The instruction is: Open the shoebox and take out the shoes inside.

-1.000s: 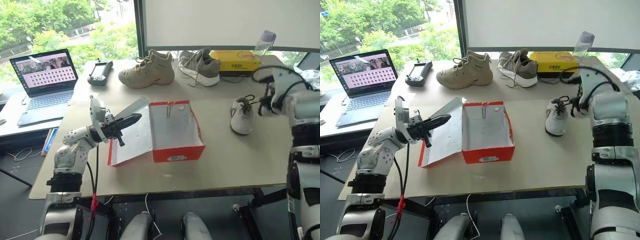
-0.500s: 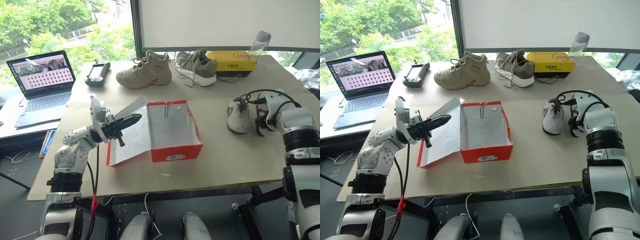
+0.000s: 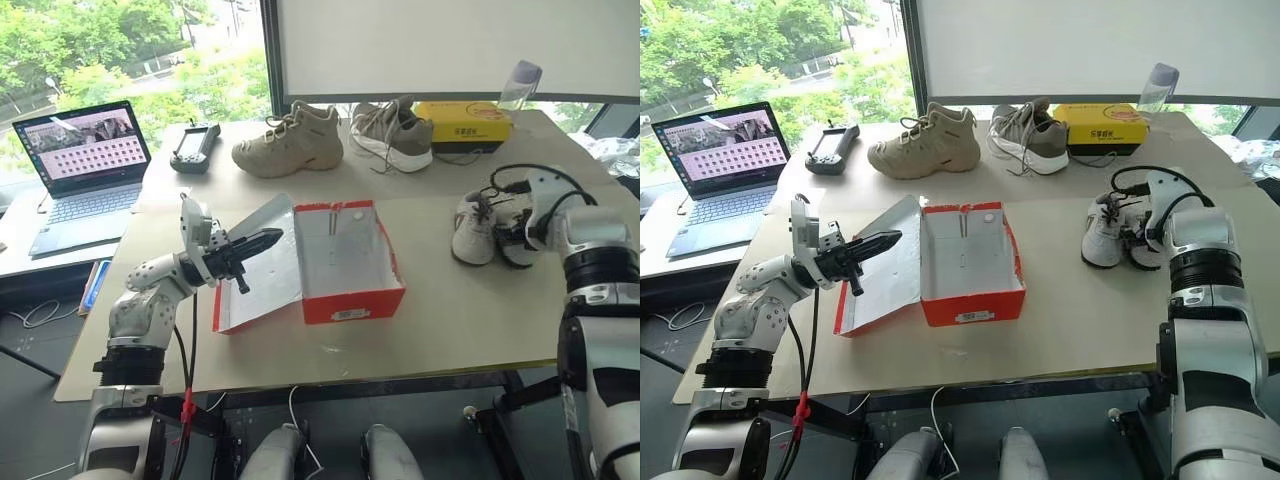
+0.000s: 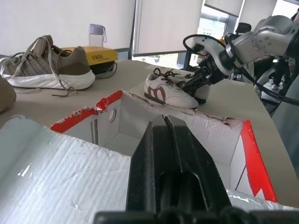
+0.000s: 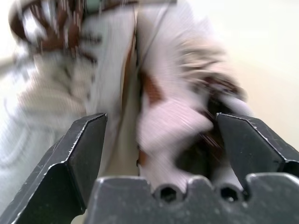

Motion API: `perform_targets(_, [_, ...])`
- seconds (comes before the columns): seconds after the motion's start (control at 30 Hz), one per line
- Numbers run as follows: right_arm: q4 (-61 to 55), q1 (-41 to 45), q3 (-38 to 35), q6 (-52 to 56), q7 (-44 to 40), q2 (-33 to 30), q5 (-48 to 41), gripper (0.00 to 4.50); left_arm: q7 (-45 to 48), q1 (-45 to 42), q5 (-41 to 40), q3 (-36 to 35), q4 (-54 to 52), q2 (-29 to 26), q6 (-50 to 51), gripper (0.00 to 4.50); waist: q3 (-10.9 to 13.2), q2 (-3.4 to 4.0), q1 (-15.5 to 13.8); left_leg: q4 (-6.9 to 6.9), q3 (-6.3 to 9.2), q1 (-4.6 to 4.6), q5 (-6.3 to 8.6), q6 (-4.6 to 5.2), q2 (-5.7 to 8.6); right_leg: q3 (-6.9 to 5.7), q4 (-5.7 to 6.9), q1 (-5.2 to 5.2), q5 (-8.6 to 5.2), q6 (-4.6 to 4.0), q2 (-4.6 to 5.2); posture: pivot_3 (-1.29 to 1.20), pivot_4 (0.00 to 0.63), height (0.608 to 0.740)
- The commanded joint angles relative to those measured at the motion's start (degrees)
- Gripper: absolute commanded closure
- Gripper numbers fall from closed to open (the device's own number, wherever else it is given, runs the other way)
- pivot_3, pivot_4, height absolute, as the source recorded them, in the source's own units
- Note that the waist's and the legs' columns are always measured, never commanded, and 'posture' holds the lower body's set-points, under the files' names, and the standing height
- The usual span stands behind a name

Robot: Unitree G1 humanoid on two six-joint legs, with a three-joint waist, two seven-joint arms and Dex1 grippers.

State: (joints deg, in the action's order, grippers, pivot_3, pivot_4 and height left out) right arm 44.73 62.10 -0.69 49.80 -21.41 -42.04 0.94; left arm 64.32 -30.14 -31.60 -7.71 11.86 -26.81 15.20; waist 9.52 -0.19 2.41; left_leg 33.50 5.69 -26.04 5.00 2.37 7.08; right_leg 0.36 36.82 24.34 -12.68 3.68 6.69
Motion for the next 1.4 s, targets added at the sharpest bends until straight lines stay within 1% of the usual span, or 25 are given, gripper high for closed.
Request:
perform_targets(0.03, [-9.76, 1.05, -1.08, 4.60, -2.32, -2.87, -0.59, 0.03, 0.07, -0.30, -0.19, -0.51, -1.54, -0.55, -0.64, 4.50, 0.01, 0.01, -0.11, 0.00, 0.00, 0.00, 0.00, 0.00, -0.01, -0.01, 0.00, 0.00, 0.00, -0.01, 0.00, 0.00, 0.150, 0.732])
perform_targets(0.13, [-14.42, -0.15, -1.36, 7.57, -3.80, -3.59, -1.23, 0.03, 0.08, -0.41, -0.19, -0.46, -1.49, -0.52, -0.62, 4.50, 0.00, 0.01, -0.17, -0.01, 0.02, 0.01, 0.01, -0.01, -0.01, -0.03, 0.00, -0.02, -0.05, 0.06, 0.00, 0.00, 0.150, 0.732])
perform_targets(0.23, [-24.17, -1.20, -2.36, 12.61, -8.38, -6.84, -3.84, 0.03, -0.37, -0.75, 0.19, -0.52, -1.29, -0.55, -0.93, 4.50, 0.03, 0.05, -0.18, 0.00, 0.02, 0.00, 0.01, -0.01, -0.01, -0.03, -0.01, -0.03, -0.07, 0.13, 0.03, 0.00, 0.150, 0.732])
perform_targets(0.3, [-31.09, -1.46, -5.84, 15.22, -11.04, -5.81, -8.66, 0.03, -1.71, -0.78, 0.41, -1.15, -1.35, -0.72, -0.93, 4.50, 0.08, 0.13, -0.23, 0.01, 0.02, -0.09, 0.02, 0.00, 0.00, -0.03, 0.00, 0.06, -0.07, 0.13, 0.07, 0.00, 0.150, 0.732])
perform_targets(0.37, [-38.73, -3.53, -9.90, 15.25, -11.29, -2.56, -12.72, 0.03, -4.36, -0.32, 0.96, -2.14, -2.04, -1.04, -1.01, 4.50, 0.09, 0.14, 0.10, 0.00, 0.02, -0.11, 0.02, 0.01, -0.01, -0.02, 0.00, 0.10, -0.07, 0.13, 0.09, 0.00, 0.150, 0.732])
perform_targets(0.5, [-50.05, -14.33, -13.60, 9.68, -7.98, 1.74, -13.47, 0.03, -11.96, 2.03, 1.86, -4.78, -5.36, -1.88, 0.76, 4.50, 0.00, -0.01, -0.02, 0.10, 0.17, -0.07, 0.05, 0.05, -0.15, -0.16, 0.00, -0.02, -0.18, 0.18, 0.04, 0.00, 0.150, 0.732])
perform_targets(0.57, [-54.21, -20.92, -14.17, 5.55, -4.57, 4.54, -12.06, 0.03, -18.60, 3.45, 1.07, -7.92, -8.26, -1.20, 2.90, 4.50, 0.00, -0.01, -0.33, 0.15, 0.20, -0.09, 0.05, 0.04, -0.12, -0.16, 0.00, -0.04, -0.17, 0.17, 0.06, 0.00, 0.150, 0.732])
perform_targets(0.6, [-55.47, -23.04, -14.29, 4.27, -3.17, 5.66, -11.69, 0.03, -21.16, 3.97, 0.91, -9.01, -9.38, -0.86, 3.67, 4.50, 0.01, 0.00, -0.42, 0.20, 0.20, -0.11, 0.06, 0.05, -0.08, -0.14, 0.03, -0.02, -0.15, 0.19, 0.11, 0.00, 0.150, 0.732])
perform_targets(0.67, [-58.10, -27.91, -11.34, 0.38, -1.79, 6.45, -9.69, 0.03, -28.54, 4.83, 2.12, -11.21, -11.90, 0.41, 4.61, 4.50, 0.03, 0.02, -1.07, 0.21, 0.19, -0.15, 0.06, 0.05, 0.05, -0.15, 0.08, 0.03, -0.10, 0.23, 0.26, 0.00, 0.150, 0.732])
perform_targets(0.73, [-58.79, -31.56, -8.85, -3.77, 0.10, 7.08, -7.07, 0.03, -37.06, 5.35, 2.87, -14.35, -13.92, 2.07, 5.95, 4.50, 0.03, 0.03, -1.43, 0.28, 0.14, -0.15, 0.08, 0.07, 0.06, -0.15, 0.08, 0.01, -0.08, 0.27, 0.29, 0.00, 0.150, 0.732])
perform_targets(0.8, [-57.71, -35.04, -8.07, -8.95, 2.74, 9.07, -5.25, 0.03, -45.37, 7.54, 4.80, -17.19, -16.65, 3.72, 6.91, 4.50, 0.00, -0.02, -1.58, 0.32, 0.13, -0.13, 0.08, 0.08, 0.07, -0.16, 0.05, -0.04, -0.07, 0.32, 0.30, 0.00, 0.150, 0.732])
perform_targets(0.87, [-55.77, -38.04, -7.37, -14.43, 5.12, 10.23, -2.93, 0.03, -51.75, 10.39, 6.50, -19.78, -18.22, 5.21, 7.31, 4.50, -0.01, -0.04, -1.54, 0.32, 0.13, -0.07, 0.09, 0.08, 0.05, -0.16, 0.01, -0.11, -0.10, 0.36, 0.29, 0.00, 0.150, 0.732])
perform_targets(0.93, [-54.12, -39.62, -8.44, -18.22, 7.05, 12.07, -2.62, 0.03, -57.64, 12.66, 7.86, -22.63, -18.09, 6.40, 7.41, 4.50, -0.01, -0.04, -1.53, 0.28, 0.09, -0.05, 0.09, 0.08, 0.05, -0.13, 0.02, -0.09, -0.07, 0.30, 0.26, 0.00, 0.150, 0.732])
perform_targets(0.97, [-53.47, -39.99, -8.68, -19.29, 7.62, 12.51, -2.42, 0.03, -59.20, 13.84, 9.32, -22.67, -17.88, 6.28, 7.30, 4.50, -0.01, -0.04, -1.55, 0.28, 0.07, -0.02, 0.09, 0.08, 0.05, -0.10, 0.04, -0.10, -0.04, 0.25, 0.26, 0.00, 0.150, 0.732])
perform_targets(1.0, [-52.82, -40.19, -8.85, -20.02, 7.92, 12.91, -2.44, 0.03, -59.93, 14.97, 10.62, -22.11, -17.71, 6.08, 7.18, 4.50, -0.01, -0.04, -1.56, 0.28, 0.07, -0.03, 0.09, 0.08, 0.05, -0.10, 0.06, -0.08, -0.02, 0.22, 0.23, 0.00, 0.150, 0.732])
perform_targets(1.13, [-48.74, -40.88, -7.64, -22.65, 9.42, 13.59, -0.78, 0.03, -61.29, 17.05, 10.20, -22.56, -16.28, 8.06, 5.48, 4.50, -0.01, -0.04, -1.92, 0.32, 0.05, 0.03, 0.09, 0.07, 0.05, -0.09, 0.06, -0.13, 0.00, 0.30, 0.19, 0.00, 0.150, 0.732])
perform_targets(1.23, [-47.09, -41.28, -7.00, -24.12, 9.90, 14.33, -0.38, 0.03, -62.04, 17.36, 10.80, -22.87, -14.37, 8.56, 3.49, 4.50, -0.02, -0.05, -2.30, 0.31, 0.08, 0.21, 0.10, 0.07, 0.05, -0.12, -0.02, -0.18, -0.14, 0.35, 0.19, 0.00, 0.150, 0.732])
perform_targets(1.4, [-46.88, -41.66, -7.33, -24.00, 10.35, 15.62, -0.73, 0.03, -61.52, 17.31, 10.81, -22.80, -12.92, 8.23, 1.80, 4.50, -0.02, -0.05, -2.32, 0.27, 0.06, 0.19, 0.10, 0.07, 0.05, -0.10, 0.02, -0.18, -0.16, 0.33, 0.20, 0.00, 0.150, 0.732])
